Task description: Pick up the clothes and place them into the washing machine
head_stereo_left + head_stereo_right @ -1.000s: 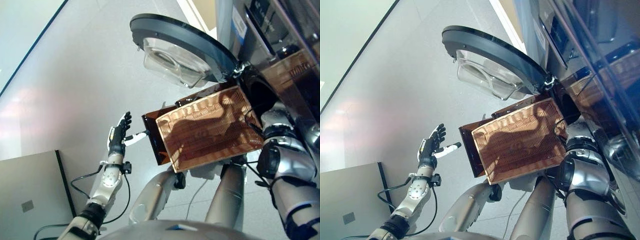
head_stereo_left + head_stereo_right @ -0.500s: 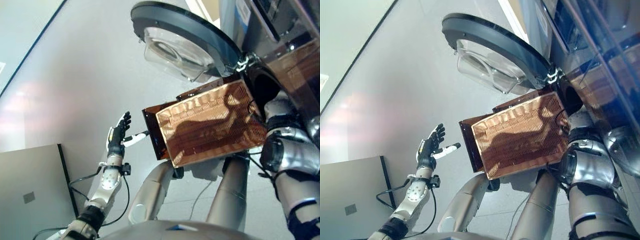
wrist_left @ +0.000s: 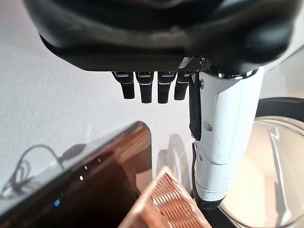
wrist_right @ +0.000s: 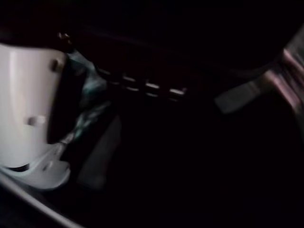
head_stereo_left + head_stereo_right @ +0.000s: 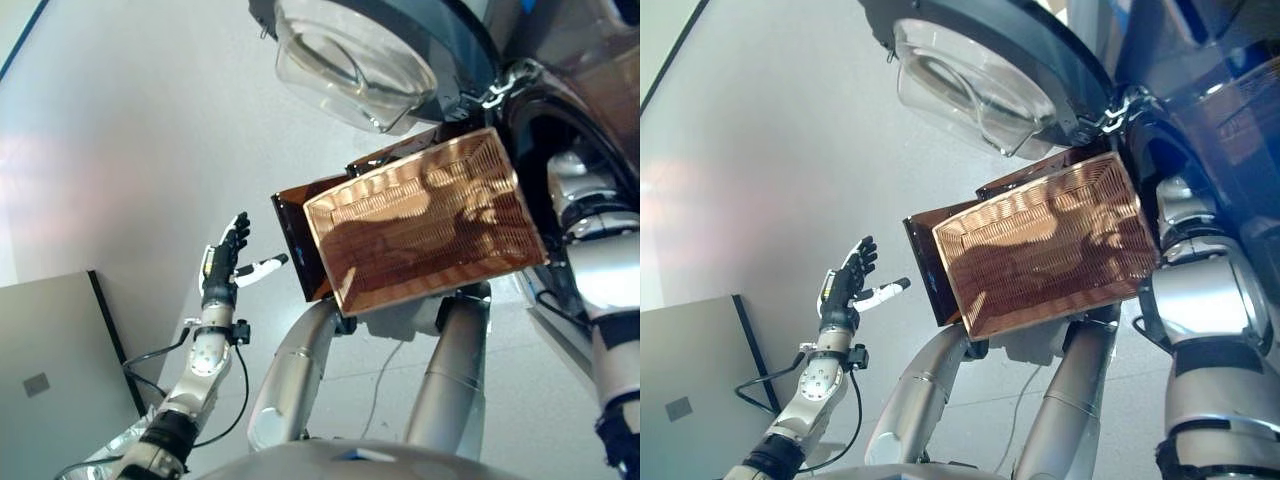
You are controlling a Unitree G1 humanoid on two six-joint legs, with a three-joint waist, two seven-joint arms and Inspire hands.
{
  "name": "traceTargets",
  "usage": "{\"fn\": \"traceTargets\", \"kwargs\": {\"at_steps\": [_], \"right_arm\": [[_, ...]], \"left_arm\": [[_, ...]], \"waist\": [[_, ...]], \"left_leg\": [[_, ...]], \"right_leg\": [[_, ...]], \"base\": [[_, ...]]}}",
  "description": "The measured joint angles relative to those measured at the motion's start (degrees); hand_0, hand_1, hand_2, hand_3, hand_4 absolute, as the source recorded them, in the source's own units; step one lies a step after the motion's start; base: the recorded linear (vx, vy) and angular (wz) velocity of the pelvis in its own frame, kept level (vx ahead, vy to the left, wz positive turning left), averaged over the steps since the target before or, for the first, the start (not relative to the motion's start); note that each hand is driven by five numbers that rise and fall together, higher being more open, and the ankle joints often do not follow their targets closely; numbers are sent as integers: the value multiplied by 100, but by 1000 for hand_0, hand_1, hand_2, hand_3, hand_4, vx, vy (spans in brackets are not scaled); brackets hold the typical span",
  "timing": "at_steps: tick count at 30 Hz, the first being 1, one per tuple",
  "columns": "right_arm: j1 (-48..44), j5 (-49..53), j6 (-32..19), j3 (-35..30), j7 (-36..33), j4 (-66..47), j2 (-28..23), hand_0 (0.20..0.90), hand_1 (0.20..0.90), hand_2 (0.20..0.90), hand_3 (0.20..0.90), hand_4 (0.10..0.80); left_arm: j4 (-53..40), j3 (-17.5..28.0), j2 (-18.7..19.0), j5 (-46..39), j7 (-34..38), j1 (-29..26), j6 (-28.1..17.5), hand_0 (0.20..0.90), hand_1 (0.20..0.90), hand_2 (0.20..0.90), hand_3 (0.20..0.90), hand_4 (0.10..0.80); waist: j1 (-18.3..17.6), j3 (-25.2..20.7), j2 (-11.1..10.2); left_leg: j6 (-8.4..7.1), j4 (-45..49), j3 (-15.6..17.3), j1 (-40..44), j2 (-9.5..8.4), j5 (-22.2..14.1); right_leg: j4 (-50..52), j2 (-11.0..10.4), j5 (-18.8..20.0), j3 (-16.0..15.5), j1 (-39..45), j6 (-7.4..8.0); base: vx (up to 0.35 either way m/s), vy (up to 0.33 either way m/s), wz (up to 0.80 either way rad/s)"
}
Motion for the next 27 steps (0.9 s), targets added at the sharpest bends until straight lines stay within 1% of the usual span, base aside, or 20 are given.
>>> {"fn": "traceTargets", "kwargs": {"at_steps": [2, 7, 19, 22, 24, 26, 27], "right_arm": [[-4, -561, 184, 128, 125, 79, -51, 900, 900, 900, 900, 800], [-74, -960, 392, 206, 236, 144, -38, 900, 900, 900, 900, 800], [-95, -1034, 404, 182, 305, 177, -15, 900, 900, 900, 900, 800], [-95, -1034, 404, 155, 300, 177, -3, 900, 900, 900, 900, 800], [-95, -1006, 396, -60, 299, 155, 8, 900, 900, 900, 900, 800], [-62, -587, 285, -660, 276, -29, 56, 900, 900, 900, 900, 800], [19, -72, 91, -1043, 223, -204, 110, 900, 900, 900, 900, 800]], "left_arm": [[-30, 53, 51, 52, 0, 6, 12, 900, 900, 900, 900, 800], [-138, 71, 98, 89, -4, 18, 20, 900, 900, 900, 900, 800], [-135, 119, 98, 143, -2, 7, 39, 900, 900, 900, 900, 800], [-133, 146, 98, 158, 1, -8, 40, 900, 900, 900, 900, 800], [-133, 152, 98, 177, 5, -28, 40, 900, 900, 900, 900, 800], [-108, 155, 98, 191, 15, -50, 39, 900, 900, 900, 900, 800], [-84, 163, 89, 190, 38, -52, 39, 900, 900, 900, 900, 800]], "waist": [[11, 5, -6], [5, 4, -7], [15, -1, -8], [16, -2, -9], [20, -4, -9], [2, -5, -9], [-29, -5, -9]], "left_leg": [[0, 25, -17, -32, 0, 0], [0, 56, -39, -81, 0, 0], [-3, 128, -48, -124, 48, -19], [-4, 140, -47, -128, 55, -21], [-4, 147, -47, -130, 58, -22], [-8, 162, -53, -131, 72, -32], [-9, 180, -57, -129, 90, -49]], "right_leg": [[14, 3, 18, -1, -19, -10], [14, 9, 61, 1, -41, 10], [-15, 60, 68, 2, -44, 13], [-33, 69, 124, 3, -36, 20], [-47, 73, 129, 2, -30, 19], [-72, 91, 142, 0, -6, 13], [-109, 113, 149, 0, 25, 16]], "base": [[-6, -1, 6], [-1, 1, 1], [0, 0, 0], [0, 0, 0], [0, 0, 0], [6, -4, -2], [14, -6, -5]]}}
